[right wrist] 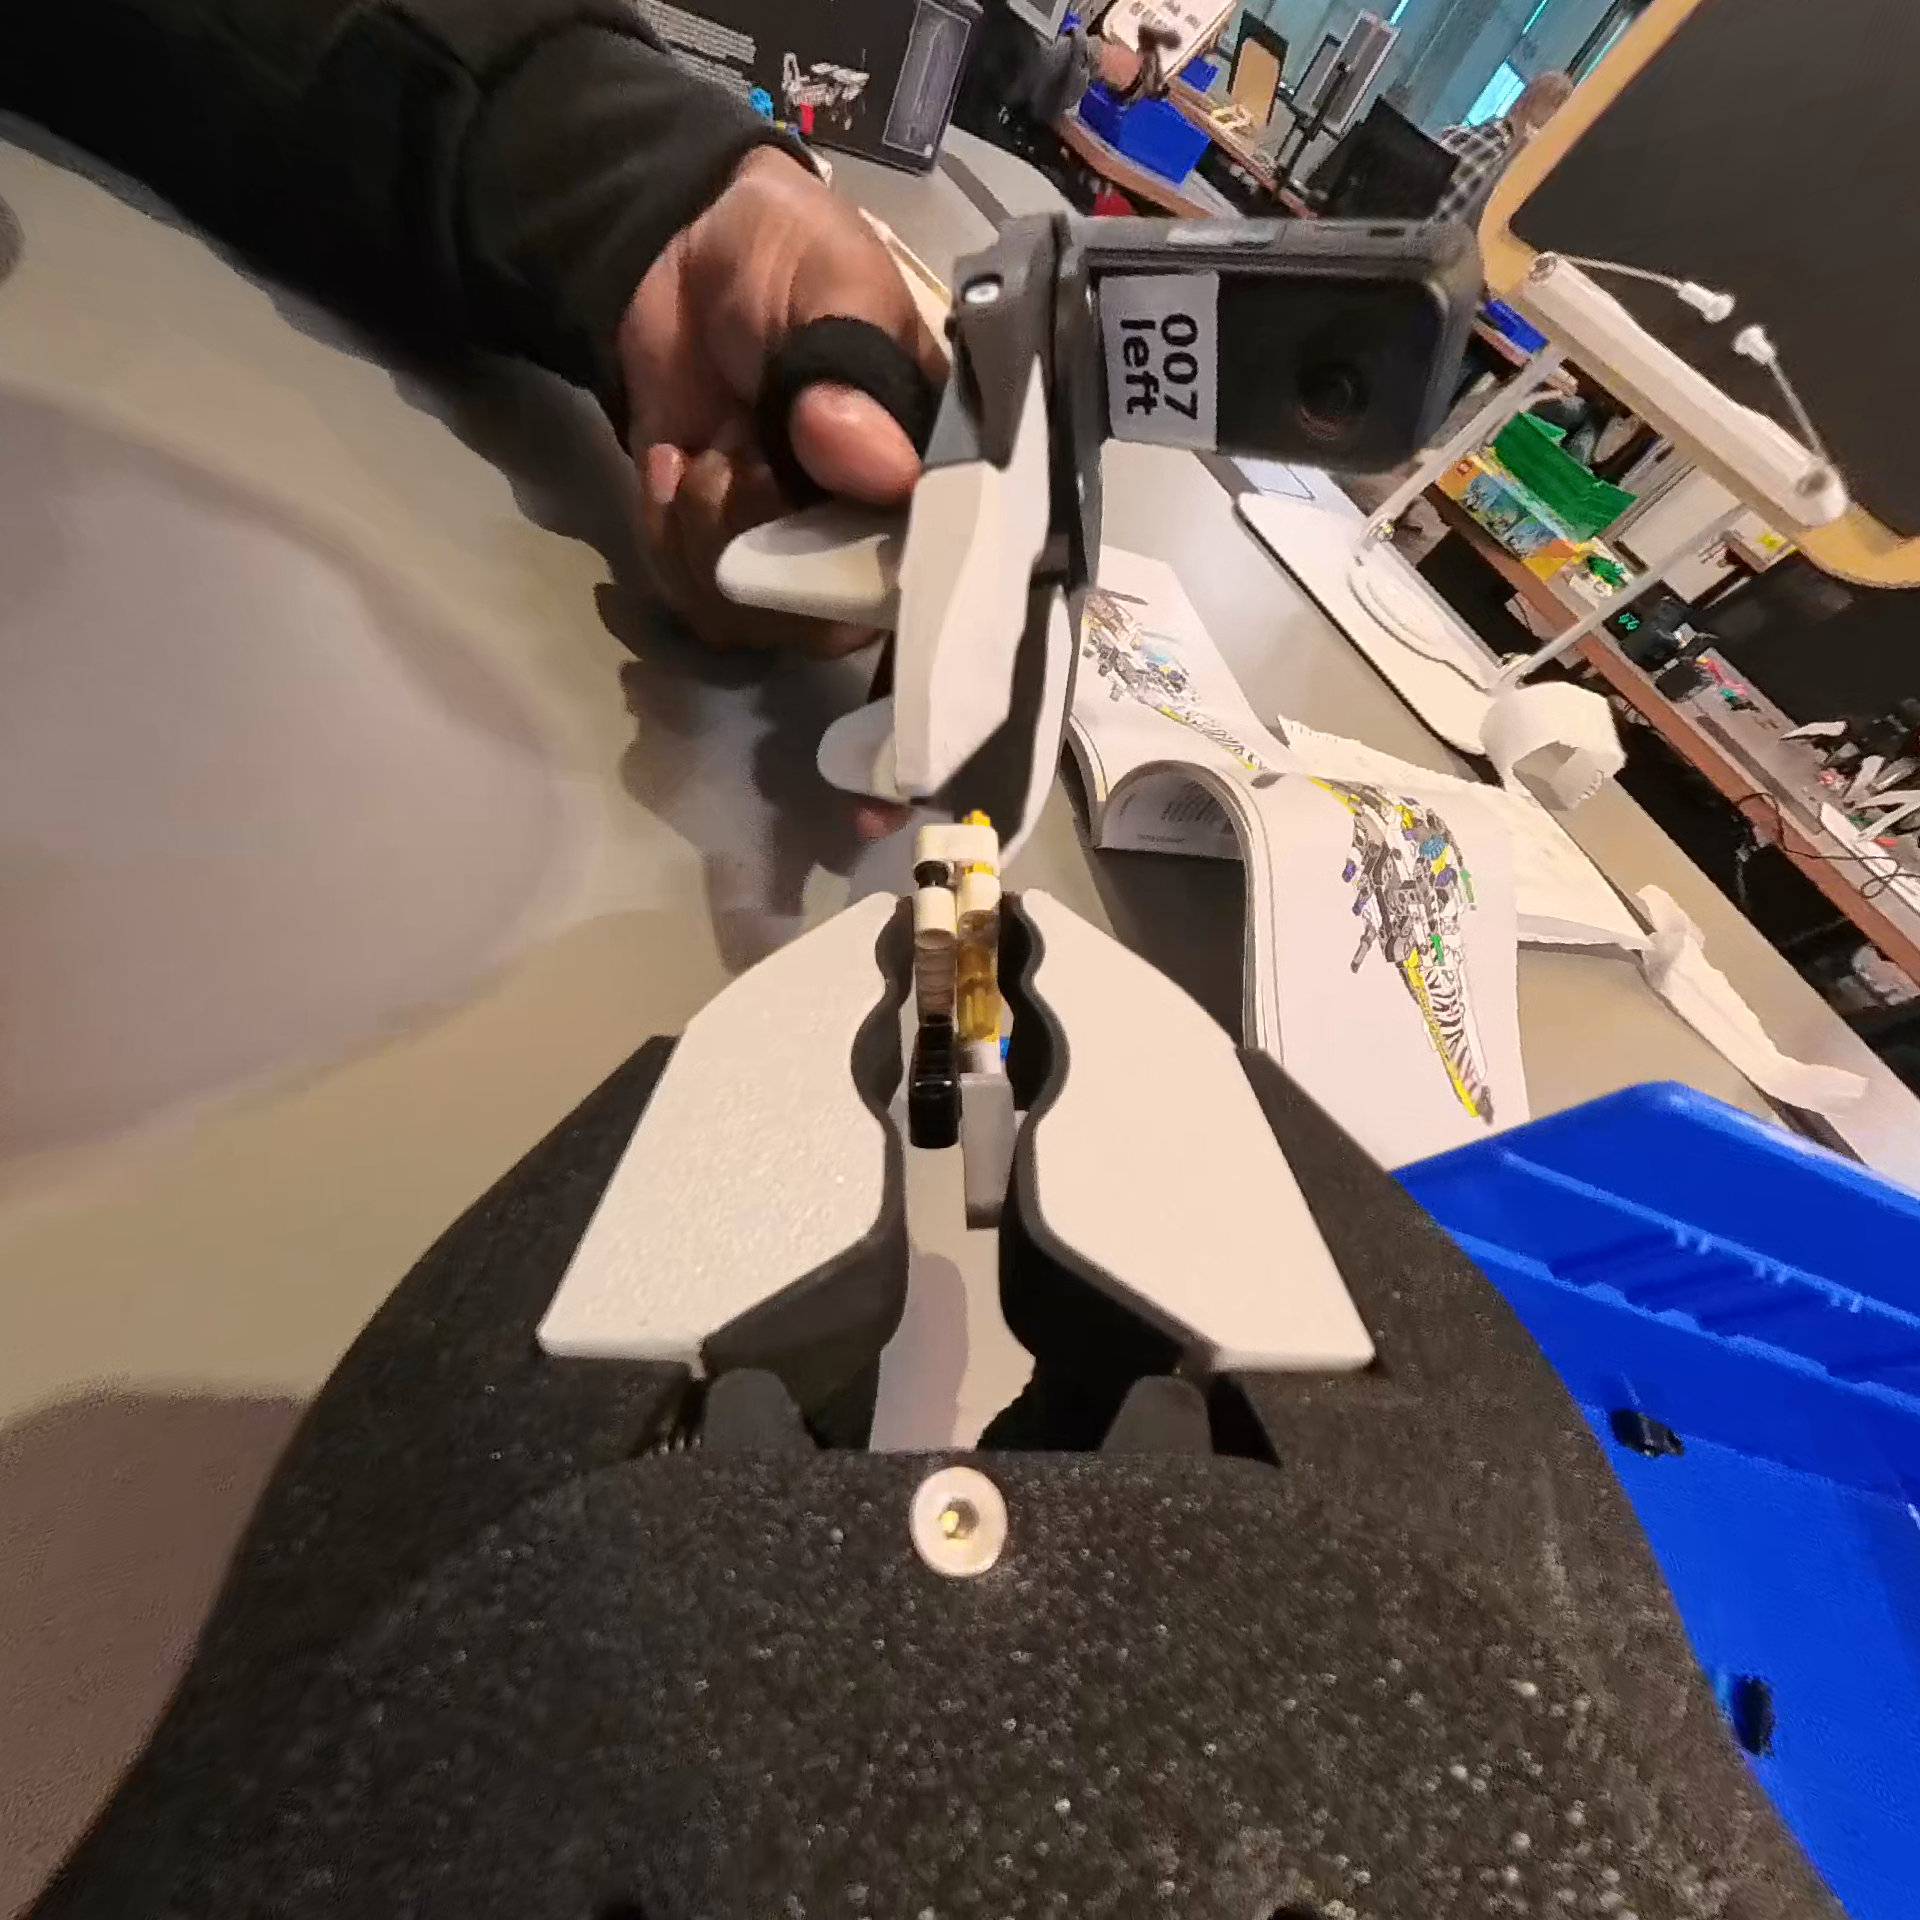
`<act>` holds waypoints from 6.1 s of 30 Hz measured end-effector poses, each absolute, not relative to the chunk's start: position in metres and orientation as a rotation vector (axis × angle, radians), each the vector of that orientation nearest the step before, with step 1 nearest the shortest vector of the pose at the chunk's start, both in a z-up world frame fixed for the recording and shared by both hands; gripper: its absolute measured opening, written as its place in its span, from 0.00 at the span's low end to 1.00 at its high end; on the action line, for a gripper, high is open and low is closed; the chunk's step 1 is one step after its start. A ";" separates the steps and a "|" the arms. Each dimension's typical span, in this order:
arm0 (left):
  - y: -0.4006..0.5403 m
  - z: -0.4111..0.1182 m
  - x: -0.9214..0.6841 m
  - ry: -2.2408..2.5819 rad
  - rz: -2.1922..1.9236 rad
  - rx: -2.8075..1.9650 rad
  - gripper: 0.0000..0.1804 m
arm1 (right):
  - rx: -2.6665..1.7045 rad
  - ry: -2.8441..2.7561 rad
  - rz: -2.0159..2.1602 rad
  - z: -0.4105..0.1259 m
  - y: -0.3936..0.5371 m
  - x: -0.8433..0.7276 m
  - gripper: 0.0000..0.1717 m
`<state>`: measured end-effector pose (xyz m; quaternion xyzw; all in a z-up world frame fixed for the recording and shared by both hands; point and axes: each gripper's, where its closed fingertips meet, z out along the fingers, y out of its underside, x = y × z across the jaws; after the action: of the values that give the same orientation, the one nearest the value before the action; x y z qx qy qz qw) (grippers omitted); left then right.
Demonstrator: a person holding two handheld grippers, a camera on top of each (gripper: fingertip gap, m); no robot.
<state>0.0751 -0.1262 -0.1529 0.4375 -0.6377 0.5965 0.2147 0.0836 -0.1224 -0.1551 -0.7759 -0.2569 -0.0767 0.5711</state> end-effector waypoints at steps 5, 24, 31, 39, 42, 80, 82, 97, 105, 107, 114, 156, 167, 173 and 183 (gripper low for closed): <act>-0.135 -0.153 0.075 -1.778 1.661 1.205 0.08 | -1.820 -0.624 -0.201 -0.156 -0.120 0.080 0.09; -0.133 -0.158 0.071 -1.823 1.633 1.214 0.05 | -1.786 -0.686 -0.243 -0.154 -0.118 0.075 0.08; -0.091 -0.153 0.079 -1.751 1.723 1.318 0.05 | -1.798 -0.568 -0.211 -0.150 -0.132 0.102 0.00; -0.096 -0.154 0.080 -1.794 1.728 1.299 0.05 | -1.852 -0.600 -0.232 -0.162 -0.125 0.099 0.00; -0.104 -0.144 0.080 -1.720 1.783 1.241 0.05 | -1.826 -0.560 -0.242 -0.155 -0.118 0.099 0.05; -0.168 -0.068 0.193 -2.416 2.006 1.186 0.05 | -2.032 0.257 -0.640 -0.126 -0.187 0.239 0.18; -0.173 -0.075 0.218 -2.574 1.932 1.245 0.12 | -2.023 0.289 -0.603 -0.130 -0.190 0.238 0.19; -0.112 -0.138 0.155 -2.697 1.739 1.422 0.16 | -2.157 -0.034 -0.206 -0.178 -0.159 0.152 0.14; -0.107 -0.169 0.139 -2.731 1.585 1.466 0.16 | -2.265 0.124 -0.140 -0.197 -0.135 0.155 0.13; -0.106 -0.171 0.135 -2.723 1.573 1.460 0.16 | -2.281 0.127 -0.143 -0.199 -0.135 0.155 0.09; -0.099 -0.183 0.118 -2.716 1.515 1.444 0.16 | -2.253 0.134 -0.008 -0.196 -0.131 0.135 0.06; -0.105 -0.202 0.071 -2.665 1.343 1.105 0.14 | -2.225 -0.655 0.009 -0.207 -0.104 0.081 0.04; -0.111 -0.201 0.050 -2.761 1.313 0.851 0.17 | -1.983 -0.835 -0.281 -0.190 -0.105 0.061 0.04; -0.113 -0.199 0.046 -2.785 1.345 0.794 0.16 | -1.919 -0.887 -0.306 -0.187 -0.105 0.058 0.06; -0.112 -0.189 0.043 -2.786 1.513 0.725 0.15 | -1.777 -1.000 -0.437 -0.177 -0.109 0.050 0.05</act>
<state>0.0426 -0.1124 -0.1887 0.2226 -0.8553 0.4645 -0.0552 0.0502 -0.1086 -0.1773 -0.7361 -0.4141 -0.1811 0.5039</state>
